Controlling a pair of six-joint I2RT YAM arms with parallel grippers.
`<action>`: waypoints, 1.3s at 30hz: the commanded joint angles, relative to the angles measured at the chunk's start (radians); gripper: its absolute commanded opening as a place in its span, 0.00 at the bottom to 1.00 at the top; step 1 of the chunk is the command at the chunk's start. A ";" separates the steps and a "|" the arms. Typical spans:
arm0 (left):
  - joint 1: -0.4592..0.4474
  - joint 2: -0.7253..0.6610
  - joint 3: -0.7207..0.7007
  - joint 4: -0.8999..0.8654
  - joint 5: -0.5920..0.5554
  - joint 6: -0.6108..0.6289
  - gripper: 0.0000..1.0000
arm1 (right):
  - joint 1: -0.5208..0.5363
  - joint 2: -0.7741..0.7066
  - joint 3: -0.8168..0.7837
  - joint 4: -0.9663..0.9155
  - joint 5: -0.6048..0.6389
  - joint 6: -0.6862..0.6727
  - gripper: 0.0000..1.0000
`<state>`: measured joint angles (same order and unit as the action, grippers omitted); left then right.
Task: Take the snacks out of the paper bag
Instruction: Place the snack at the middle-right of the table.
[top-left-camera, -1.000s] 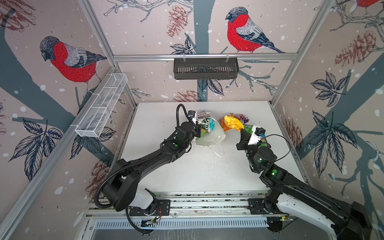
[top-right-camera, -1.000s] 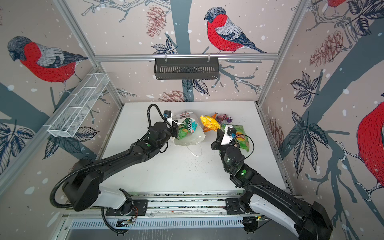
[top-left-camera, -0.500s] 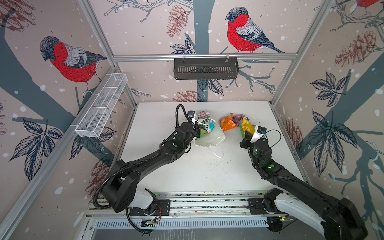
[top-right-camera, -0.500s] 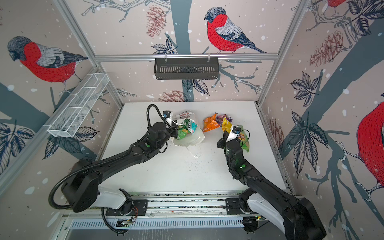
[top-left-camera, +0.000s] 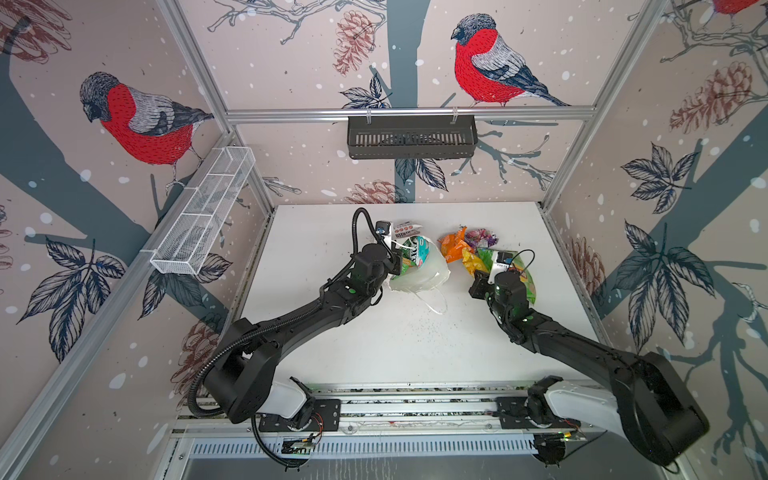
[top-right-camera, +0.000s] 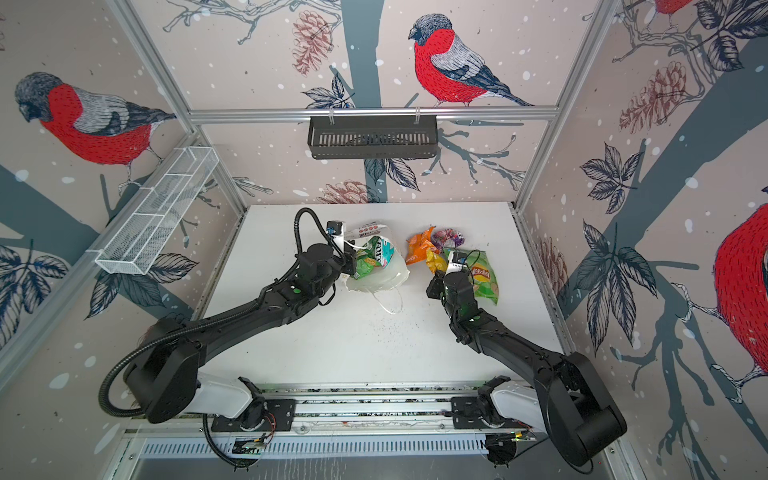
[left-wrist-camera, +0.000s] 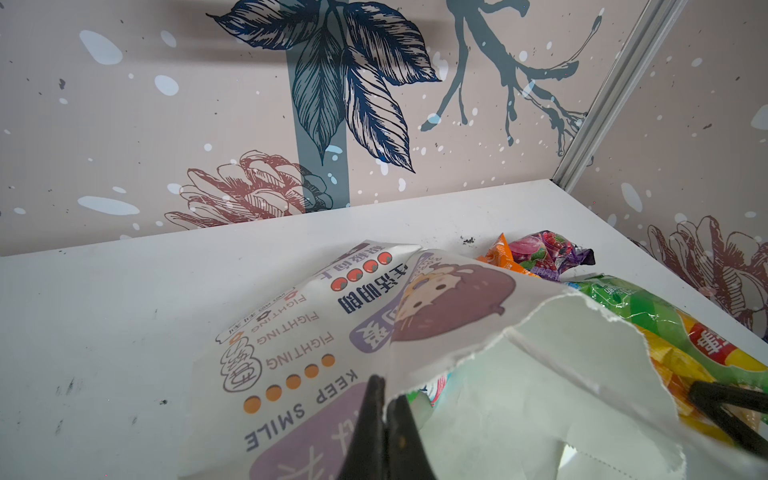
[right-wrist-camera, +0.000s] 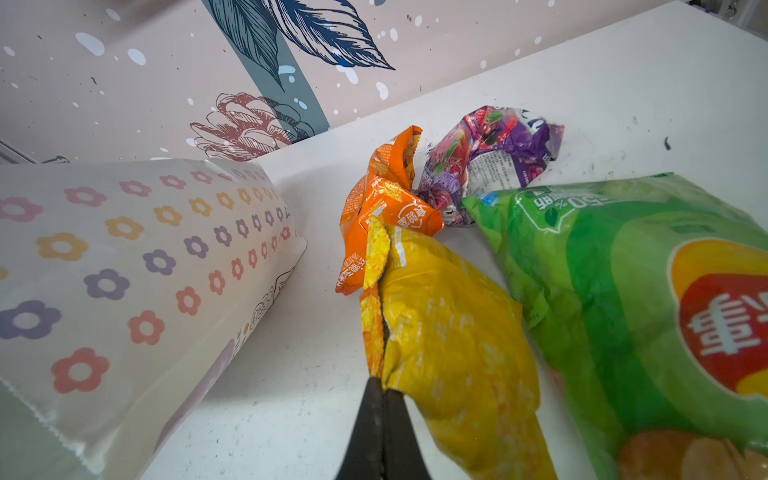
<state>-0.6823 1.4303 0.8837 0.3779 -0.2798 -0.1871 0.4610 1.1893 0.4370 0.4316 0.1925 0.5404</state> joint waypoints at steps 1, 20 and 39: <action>0.000 0.002 0.008 -0.022 0.002 -0.007 0.00 | -0.010 0.024 0.017 0.030 -0.049 0.009 0.00; 0.000 0.012 0.004 -0.015 -0.010 0.001 0.00 | -0.018 0.013 0.026 0.012 -0.098 0.019 0.93; 0.000 -0.003 0.001 -0.010 -0.010 0.009 0.00 | 0.113 -0.240 0.022 -0.001 -0.028 -0.105 1.00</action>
<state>-0.6823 1.4326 0.8852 0.3801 -0.2871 -0.1837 0.5465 0.9730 0.4599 0.4046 0.1440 0.4866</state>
